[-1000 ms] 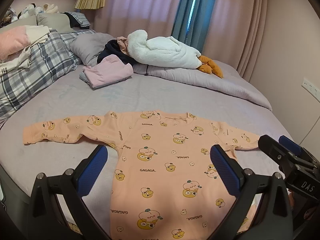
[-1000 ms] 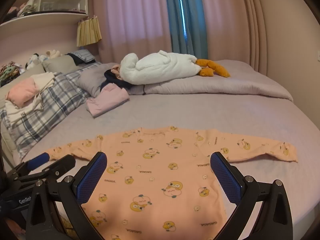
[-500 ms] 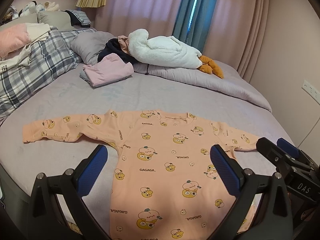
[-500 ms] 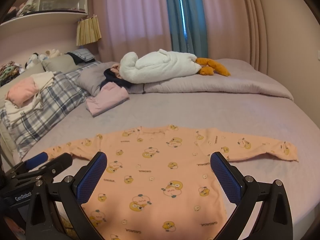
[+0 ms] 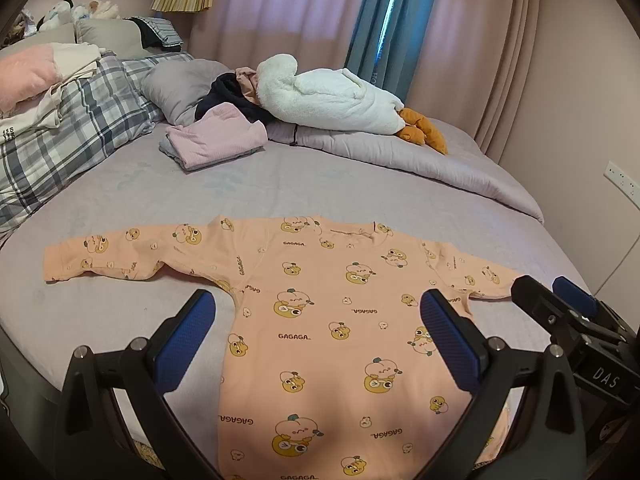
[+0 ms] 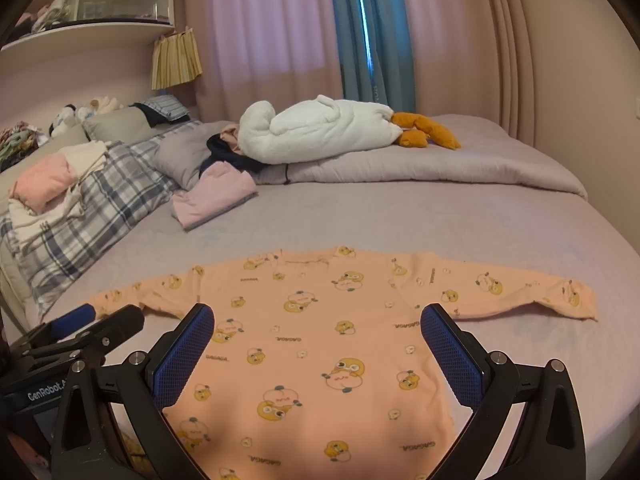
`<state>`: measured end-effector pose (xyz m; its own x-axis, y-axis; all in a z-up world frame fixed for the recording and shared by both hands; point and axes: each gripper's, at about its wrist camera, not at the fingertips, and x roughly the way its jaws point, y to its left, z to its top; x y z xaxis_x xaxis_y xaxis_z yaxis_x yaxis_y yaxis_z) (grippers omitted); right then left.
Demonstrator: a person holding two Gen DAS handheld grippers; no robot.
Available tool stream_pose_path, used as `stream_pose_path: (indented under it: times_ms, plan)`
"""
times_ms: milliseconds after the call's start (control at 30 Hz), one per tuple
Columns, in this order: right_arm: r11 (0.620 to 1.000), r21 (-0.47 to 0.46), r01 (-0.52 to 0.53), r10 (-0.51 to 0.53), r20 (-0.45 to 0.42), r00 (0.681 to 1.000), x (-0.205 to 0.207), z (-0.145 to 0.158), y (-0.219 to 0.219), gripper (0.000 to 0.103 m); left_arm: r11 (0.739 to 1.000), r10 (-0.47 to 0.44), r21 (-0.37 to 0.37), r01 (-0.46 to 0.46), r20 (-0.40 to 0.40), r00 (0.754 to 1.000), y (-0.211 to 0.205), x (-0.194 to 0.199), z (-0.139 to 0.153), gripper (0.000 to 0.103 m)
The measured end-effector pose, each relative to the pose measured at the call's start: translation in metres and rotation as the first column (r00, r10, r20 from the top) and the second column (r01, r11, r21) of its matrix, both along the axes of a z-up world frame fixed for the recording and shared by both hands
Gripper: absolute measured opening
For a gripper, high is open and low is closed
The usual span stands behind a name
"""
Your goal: Fold small clothes
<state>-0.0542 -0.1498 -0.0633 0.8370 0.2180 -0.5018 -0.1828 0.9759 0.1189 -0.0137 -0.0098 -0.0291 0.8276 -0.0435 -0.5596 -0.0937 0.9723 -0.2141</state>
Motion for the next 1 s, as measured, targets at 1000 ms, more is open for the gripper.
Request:
stream_pose_path:
  times_ms: [1000]
  plan:
    - [1.0, 0.004, 0.005, -0.005, -0.007, 1.0, 0.0014, -0.001, -0.0035, 0.102, 1.0, -0.005, 0.007, 0.005, -0.009, 1.0, -0.0017, -0.0001, -0.0032, 0.102]
